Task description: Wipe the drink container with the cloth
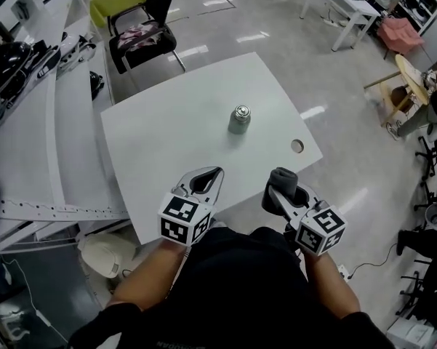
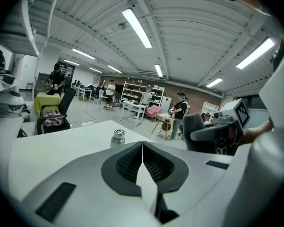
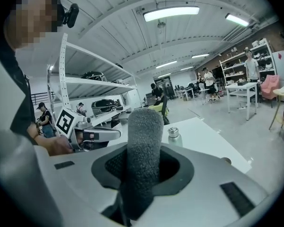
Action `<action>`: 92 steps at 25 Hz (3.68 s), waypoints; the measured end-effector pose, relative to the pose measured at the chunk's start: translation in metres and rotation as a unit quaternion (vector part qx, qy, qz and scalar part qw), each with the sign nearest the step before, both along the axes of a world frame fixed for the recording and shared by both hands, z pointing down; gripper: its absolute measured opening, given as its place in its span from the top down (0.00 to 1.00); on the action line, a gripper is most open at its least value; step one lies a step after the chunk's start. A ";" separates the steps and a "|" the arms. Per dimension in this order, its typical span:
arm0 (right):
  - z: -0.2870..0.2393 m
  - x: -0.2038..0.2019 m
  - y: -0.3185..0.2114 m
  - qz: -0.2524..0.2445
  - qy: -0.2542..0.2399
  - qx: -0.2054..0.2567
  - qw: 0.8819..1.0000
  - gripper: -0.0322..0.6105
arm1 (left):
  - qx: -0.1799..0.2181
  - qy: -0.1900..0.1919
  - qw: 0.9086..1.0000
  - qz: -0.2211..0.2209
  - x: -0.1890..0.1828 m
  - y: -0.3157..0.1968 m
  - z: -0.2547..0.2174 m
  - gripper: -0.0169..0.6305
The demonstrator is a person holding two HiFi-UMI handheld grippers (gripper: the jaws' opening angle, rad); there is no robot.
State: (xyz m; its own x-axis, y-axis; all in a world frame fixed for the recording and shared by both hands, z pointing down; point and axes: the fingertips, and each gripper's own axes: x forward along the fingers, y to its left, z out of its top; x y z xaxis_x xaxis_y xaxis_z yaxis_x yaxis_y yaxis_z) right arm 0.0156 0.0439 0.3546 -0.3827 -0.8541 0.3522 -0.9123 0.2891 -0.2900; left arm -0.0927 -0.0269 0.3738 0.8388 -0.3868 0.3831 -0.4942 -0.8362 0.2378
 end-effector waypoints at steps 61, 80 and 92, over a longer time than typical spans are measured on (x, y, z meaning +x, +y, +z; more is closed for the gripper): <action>0.075 0.041 -0.250 -0.379 0.343 0.035 0.859 0.77 | 0.042 -0.161 0.983 -0.073 0.149 -0.182 0.148 0.53; 0.115 -0.005 -0.239 -0.512 0.517 0.014 0.686 0.77 | 0.073 -0.140 0.985 -0.068 0.142 -0.182 0.151 0.53; 0.131 0.040 -0.209 -0.496 0.467 -0.031 0.732 0.77 | 0.075 -0.150 0.983 -0.077 0.130 -0.174 0.147 0.54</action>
